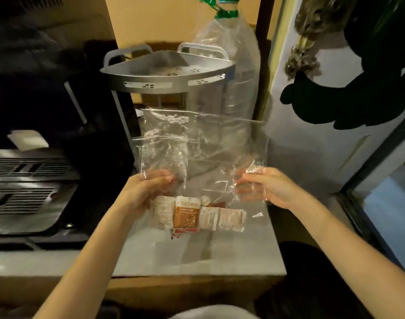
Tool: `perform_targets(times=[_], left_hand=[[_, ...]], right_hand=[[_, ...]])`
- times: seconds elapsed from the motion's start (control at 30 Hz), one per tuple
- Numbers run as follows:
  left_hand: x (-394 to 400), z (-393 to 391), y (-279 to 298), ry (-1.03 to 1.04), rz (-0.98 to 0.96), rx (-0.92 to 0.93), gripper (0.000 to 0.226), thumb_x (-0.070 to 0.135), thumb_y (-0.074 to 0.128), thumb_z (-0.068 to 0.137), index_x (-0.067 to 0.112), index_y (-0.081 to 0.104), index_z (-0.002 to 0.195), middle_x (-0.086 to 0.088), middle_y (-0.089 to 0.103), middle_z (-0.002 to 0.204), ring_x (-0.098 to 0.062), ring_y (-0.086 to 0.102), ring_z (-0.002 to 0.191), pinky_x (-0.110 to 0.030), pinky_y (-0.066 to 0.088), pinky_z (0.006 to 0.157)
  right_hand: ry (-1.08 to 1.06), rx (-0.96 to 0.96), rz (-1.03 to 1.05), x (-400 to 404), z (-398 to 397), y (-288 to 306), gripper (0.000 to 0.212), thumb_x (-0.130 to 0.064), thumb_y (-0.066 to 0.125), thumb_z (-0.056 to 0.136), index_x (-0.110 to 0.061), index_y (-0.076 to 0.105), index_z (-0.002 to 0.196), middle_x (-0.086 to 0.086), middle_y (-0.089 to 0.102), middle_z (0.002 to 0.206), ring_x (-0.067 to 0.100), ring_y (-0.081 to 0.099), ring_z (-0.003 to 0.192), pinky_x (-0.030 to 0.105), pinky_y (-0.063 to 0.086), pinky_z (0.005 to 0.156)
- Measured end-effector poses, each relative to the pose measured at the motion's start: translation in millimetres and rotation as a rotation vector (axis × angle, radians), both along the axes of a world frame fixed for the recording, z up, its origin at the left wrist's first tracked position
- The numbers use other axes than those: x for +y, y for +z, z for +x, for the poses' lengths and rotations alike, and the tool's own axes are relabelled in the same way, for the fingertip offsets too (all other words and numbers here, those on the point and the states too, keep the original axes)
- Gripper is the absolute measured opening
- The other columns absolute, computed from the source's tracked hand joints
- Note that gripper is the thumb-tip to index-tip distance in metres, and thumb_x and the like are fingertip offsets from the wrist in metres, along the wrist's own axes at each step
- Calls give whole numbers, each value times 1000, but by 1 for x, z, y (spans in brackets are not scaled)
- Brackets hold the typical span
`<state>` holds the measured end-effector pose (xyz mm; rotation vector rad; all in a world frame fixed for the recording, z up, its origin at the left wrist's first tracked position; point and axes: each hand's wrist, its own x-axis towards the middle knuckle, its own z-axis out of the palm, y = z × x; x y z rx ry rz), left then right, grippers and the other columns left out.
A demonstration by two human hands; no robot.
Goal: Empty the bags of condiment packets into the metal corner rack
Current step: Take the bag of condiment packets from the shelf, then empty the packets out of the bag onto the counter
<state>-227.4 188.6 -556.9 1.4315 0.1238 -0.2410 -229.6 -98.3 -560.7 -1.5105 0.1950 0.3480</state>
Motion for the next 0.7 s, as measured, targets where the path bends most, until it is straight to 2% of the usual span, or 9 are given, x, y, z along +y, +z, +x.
perform_targets(times=[0.13,0.3,0.33,0.4,0.43,0.5,0.57,0.63,0.7], left_hand=[[19,17,-15,-107,-26,149,14,1,64,74,4,63,88,1,69,60,-9,64,50,-19,48,42],[26,45,-34,-96,0,179,22,1,66,75,1,64,96,-4,73,71,-13,69,61,-22,54,50],[26,50,-39,-95,11,174,23,0,65,76,0,64,98,-4,74,73,-14,69,63,-23,54,51],[25,58,-44,-106,51,163,22,0,65,76,4,64,98,-1,74,74,-13,69,64,-23,55,53],[25,63,-45,-93,71,158,22,-2,65,76,6,64,96,1,74,73,-11,70,65,-22,54,54],[25,66,-49,-76,84,147,24,-7,65,74,10,62,91,1,73,74,-9,70,65,-20,53,55],[27,72,-53,-105,67,165,28,1,70,69,12,62,94,-3,72,85,-13,71,72,-23,55,59],[29,78,-57,-138,24,223,43,21,75,65,12,62,105,-9,72,99,-19,71,84,-29,55,64],[26,85,-60,-100,-33,264,43,29,71,68,13,62,106,-4,75,90,-16,72,78,-28,55,57]], right_hand=[[67,100,-48,10,11,-20,14,-8,61,85,-7,69,97,16,66,102,27,64,94,37,60,64],[59,128,-43,17,33,-41,15,-7,61,86,-7,66,100,9,72,85,17,71,76,36,60,67],[38,127,-47,18,37,-45,17,-8,62,85,-7,66,102,8,73,86,16,72,77,35,60,68],[13,130,-73,17,47,-55,22,-11,65,83,-8,66,104,8,75,91,19,71,88,43,57,83],[22,135,-72,18,52,-59,22,-10,65,83,-9,66,105,7,75,92,21,71,91,44,54,86],[45,128,-53,16,55,-63,20,-4,59,86,-7,64,105,6,75,89,19,72,83,37,57,76],[61,114,-90,14,62,-68,21,0,58,85,-6,65,104,7,74,93,17,72,81,30,58,70],[61,132,-118,13,70,-74,24,4,59,83,-8,66,103,7,72,96,17,71,84,28,56,71],[18,179,-114,12,79,-80,33,8,60,80,-8,63,109,7,71,95,17,69,84,28,57,70]])
